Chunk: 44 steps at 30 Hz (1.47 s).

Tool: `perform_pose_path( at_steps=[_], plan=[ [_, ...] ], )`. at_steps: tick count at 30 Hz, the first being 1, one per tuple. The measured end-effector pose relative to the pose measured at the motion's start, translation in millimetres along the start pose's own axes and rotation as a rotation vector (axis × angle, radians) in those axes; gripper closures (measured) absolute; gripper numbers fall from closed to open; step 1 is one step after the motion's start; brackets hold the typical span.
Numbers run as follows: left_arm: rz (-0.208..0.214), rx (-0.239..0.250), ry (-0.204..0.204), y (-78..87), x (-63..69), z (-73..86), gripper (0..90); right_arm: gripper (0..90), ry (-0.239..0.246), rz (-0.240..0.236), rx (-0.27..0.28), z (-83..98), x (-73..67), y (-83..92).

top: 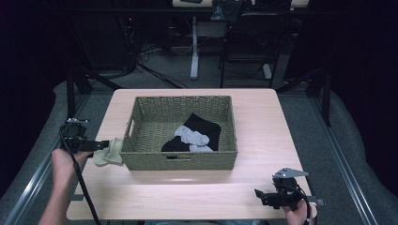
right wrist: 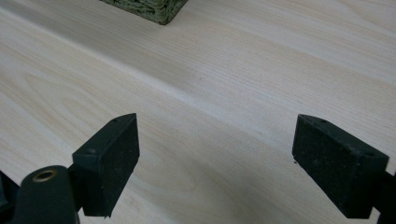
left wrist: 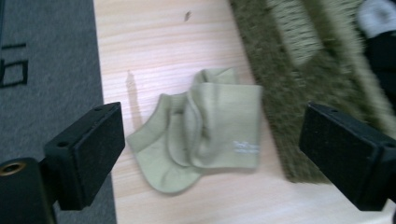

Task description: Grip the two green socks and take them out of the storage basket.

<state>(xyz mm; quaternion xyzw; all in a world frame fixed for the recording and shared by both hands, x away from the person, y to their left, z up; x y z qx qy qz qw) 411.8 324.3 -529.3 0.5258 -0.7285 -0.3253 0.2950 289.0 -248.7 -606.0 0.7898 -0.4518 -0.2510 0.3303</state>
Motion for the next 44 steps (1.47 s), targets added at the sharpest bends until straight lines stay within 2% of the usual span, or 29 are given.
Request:
perform_pose_path(
  at_steps=[3,4,5,10,11,15,23,34,37,41,44],
  plan=[
    [0.003,0.021,-0.034,8.5,14.6,3.8,3.6,14.4,-0.001,0.000,0.001,0.0,-0.2,0.1],
    [0.003,0.021,-0.034,8.5,14.6,3.8,3.1,14.4,-0.001,0.000,0.001,0.0,-0.2,0.1],
    [0.003,0.038,-0.042,13.1,23.1,6.2,2.0,14.4,0.000,0.000,0.000,0.0,-0.1,-0.1],
    [0.003,0.058,-0.071,18.8,34.9,13.1,0.2,14.4,0.000,-0.001,0.000,0.1,-0.1,0.0],
    [0.003,0.059,-0.077,20.0,40.0,18.5,0.2,14.3,-0.001,-0.001,0.001,0.0,0.0,0.0],
    [0.012,0.060,-0.082,20.7,46.2,30.2,0.1,14.4,0.000,-0.002,0.001,0.0,-0.2,0.0],
    [0.012,0.065,-0.061,10.2,50.1,55.2,0.0,14.4,0.001,0.001,-0.004,0.5,0.1,0.0],
    [0.006,0.058,-0.057,-9.4,60.0,83.5,0.0,14.4,0.002,0.000,-0.004,0.6,0.0,-0.3],
    [-0.015,0.036,-0.067,-15.5,56.1,91.1,0.0,14.4,0.007,-0.005,-0.005,0.6,-0.8,-0.1],
    [-0.024,0.030,-0.033,-22.2,45.8,96.1,0.0,14.4,0.013,-0.004,-0.006,1.0,-1.5,0.0],
    [-0.019,0.030,-0.026,-23.8,44.1,96.5,0.0,14.4,0.012,-0.002,-0.006,1.1,-1.2,0.0]
  ],
)
Point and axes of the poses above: each handheld gripper's, and its own axes: y roughly backward along the jaws, z roughly out of its underside, x roughly to its right, the point moved 8 cm from there along -y, roughly forward along the jaws, and after that the axes turned 1 degree about x, right-handed, at the moved point
